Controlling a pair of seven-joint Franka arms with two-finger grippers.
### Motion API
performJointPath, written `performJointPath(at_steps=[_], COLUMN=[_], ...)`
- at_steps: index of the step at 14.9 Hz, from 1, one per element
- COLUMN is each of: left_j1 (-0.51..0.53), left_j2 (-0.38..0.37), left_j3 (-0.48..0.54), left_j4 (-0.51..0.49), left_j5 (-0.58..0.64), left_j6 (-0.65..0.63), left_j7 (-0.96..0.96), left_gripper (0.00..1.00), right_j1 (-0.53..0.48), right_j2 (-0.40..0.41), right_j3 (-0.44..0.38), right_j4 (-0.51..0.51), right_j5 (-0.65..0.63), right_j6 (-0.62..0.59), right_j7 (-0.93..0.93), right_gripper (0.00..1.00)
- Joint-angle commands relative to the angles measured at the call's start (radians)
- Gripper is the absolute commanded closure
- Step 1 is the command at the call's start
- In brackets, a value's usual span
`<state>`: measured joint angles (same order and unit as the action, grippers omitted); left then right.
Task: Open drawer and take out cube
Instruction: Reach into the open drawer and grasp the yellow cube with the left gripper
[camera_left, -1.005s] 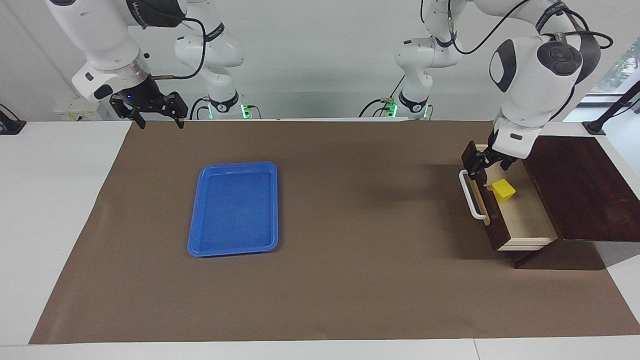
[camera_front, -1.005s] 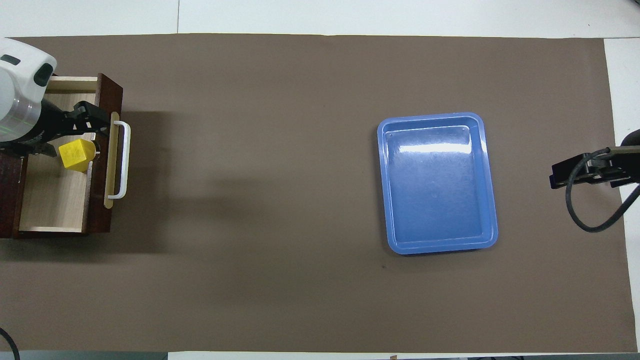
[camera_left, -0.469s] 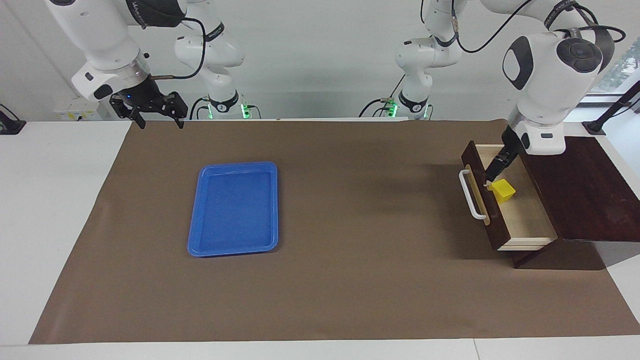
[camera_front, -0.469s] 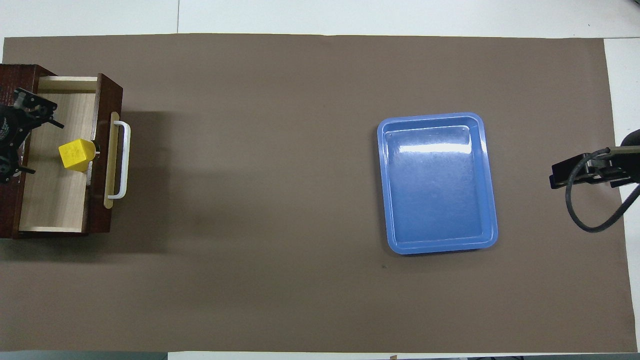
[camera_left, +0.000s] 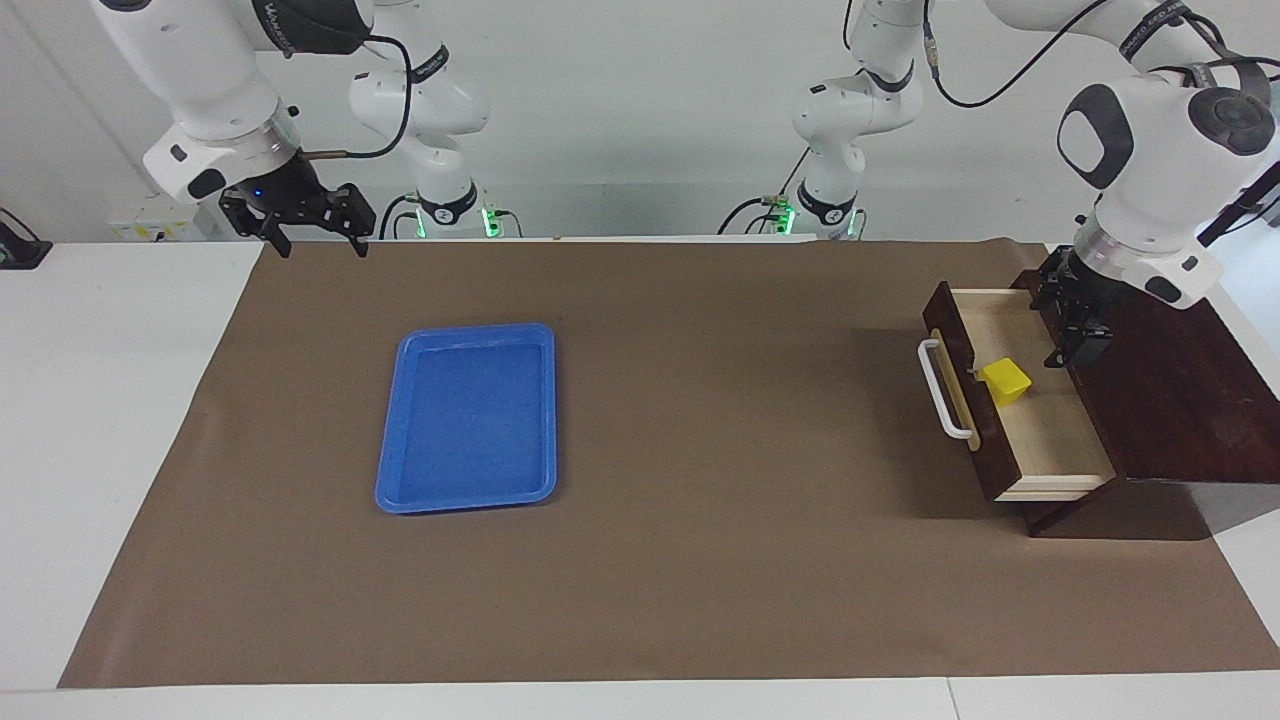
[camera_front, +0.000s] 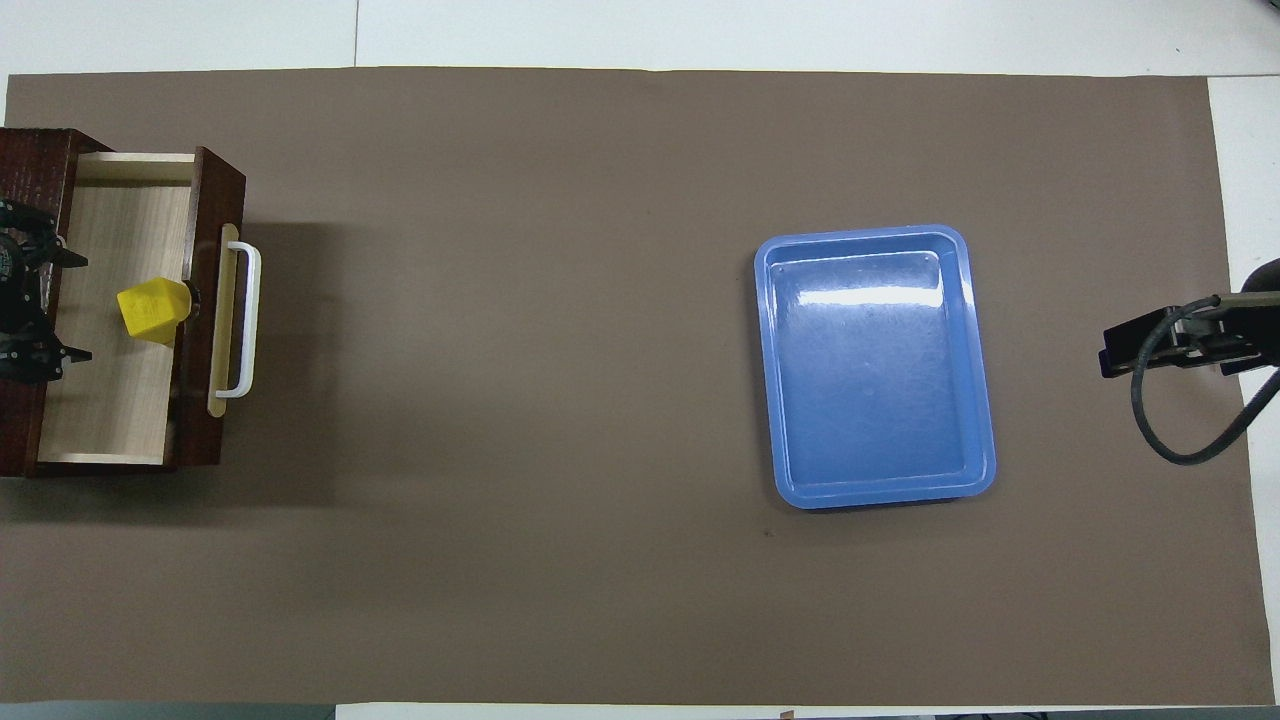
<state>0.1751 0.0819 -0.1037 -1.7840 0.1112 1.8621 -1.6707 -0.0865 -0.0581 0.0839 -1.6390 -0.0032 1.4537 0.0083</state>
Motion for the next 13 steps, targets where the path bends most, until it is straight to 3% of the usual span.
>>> performJointPath(at_steps=[1,5,13], left_j1=[0.015,0.014,0.000], left_j2=[-0.013,0.001,0.003], left_j3=[-0.007,-0.007,-0.010], left_j4=[-0.044,-0.069,-0.103], left_j5=[-0.011,-0.011,-0.015], left_j6=[0.060,0.081,0.124], left_j7=[-0.162,-0.308,-0.350], left_gripper=[0.00,0.00,0.00], right_j1=[-0.019,-0.019,-0.019], right_j2=[-0.025,-0.025,-0.025], right_j3=[0.013,0.013,0.013], right_j4=[-0.027,-0.027,-0.027], right_j5=[-0.015,-0.015,-0.015], right_j6=[0.002,0.002,0.002], right_j7=[-0.018,-0.018,-0.018], right_gripper=[0.00,0.00,0.00])
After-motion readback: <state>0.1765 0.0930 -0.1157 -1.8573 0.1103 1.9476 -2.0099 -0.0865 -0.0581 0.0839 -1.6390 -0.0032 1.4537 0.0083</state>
